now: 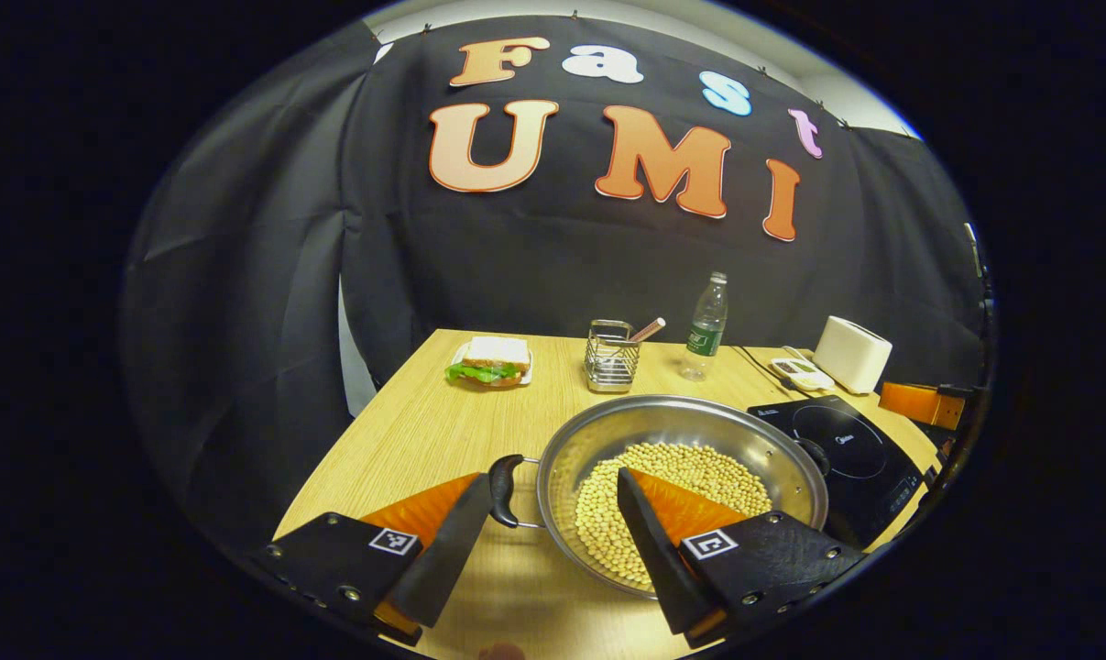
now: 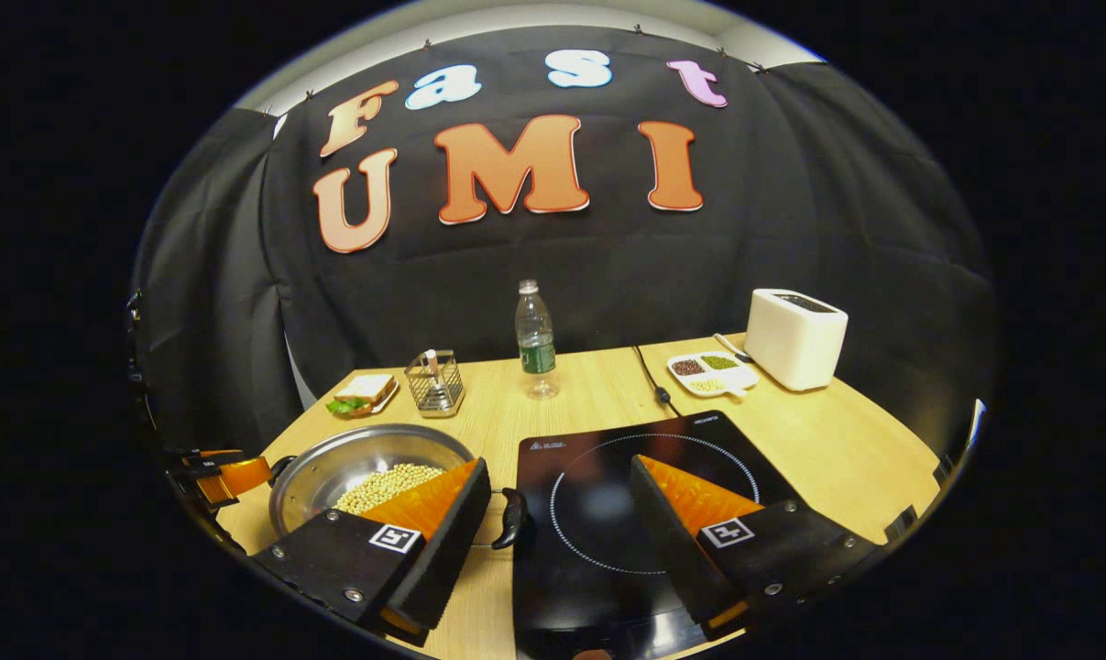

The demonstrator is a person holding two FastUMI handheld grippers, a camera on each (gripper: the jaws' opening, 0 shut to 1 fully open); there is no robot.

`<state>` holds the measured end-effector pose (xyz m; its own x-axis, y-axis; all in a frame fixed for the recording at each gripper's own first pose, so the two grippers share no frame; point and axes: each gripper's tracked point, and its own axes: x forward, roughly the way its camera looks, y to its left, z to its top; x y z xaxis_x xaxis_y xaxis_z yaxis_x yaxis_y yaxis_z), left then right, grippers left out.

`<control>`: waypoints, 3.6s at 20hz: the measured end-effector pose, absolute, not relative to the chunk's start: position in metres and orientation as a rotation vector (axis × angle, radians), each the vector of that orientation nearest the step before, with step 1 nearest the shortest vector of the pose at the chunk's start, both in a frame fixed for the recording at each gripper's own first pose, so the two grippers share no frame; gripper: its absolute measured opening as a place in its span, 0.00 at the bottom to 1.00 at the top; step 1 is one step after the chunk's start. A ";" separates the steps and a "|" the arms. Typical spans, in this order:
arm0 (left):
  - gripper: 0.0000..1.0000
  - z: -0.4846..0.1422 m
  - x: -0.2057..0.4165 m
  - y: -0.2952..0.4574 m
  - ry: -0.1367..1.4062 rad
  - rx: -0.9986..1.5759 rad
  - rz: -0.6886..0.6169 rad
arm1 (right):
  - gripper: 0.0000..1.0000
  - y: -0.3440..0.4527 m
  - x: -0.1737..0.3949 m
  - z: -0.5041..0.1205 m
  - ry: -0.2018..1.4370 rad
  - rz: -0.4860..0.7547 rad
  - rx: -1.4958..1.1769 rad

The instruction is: First push the handle of the pot to place it horizontally, then grasp the pot with both hands and set it on the induction cooktop.

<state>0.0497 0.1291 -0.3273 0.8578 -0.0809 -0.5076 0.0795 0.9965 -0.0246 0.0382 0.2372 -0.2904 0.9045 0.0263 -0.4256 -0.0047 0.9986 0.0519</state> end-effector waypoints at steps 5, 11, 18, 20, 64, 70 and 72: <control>0.89 -0.346 0.059 0.142 0.567 -0.004 -0.091 | 0.96 0.263 0.047 -0.328 0.504 0.012 -0.030; 0.89 -0.368 0.070 0.153 0.618 0.013 -0.083 | 0.96 0.276 0.056 -0.365 0.596 0.001 -0.065; 0.90 -0.387 0.072 0.156 0.663 -0.012 -0.096 | 0.95 0.284 0.057 -0.383 0.649 0.001 -0.076; 0.90 -0.390 0.074 0.153 0.672 -0.020 -0.107 | 0.89 0.289 0.057 -0.384 0.658 0.011 -0.065; 0.50 -0.302 0.057 -0.053 0.607 -0.013 -0.141 | 0.51 0.098 0.041 -0.279 0.556 -0.040 0.082; 0.51 -0.317 0.062 -0.105 0.641 -0.007 -0.186 | 0.52 0.048 0.042 -0.285 0.563 -0.092 0.096; 0.51 -0.323 0.065 -0.121 0.652 0.000 -0.198 | 0.51 0.034 0.044 -0.289 0.567 -0.107 0.102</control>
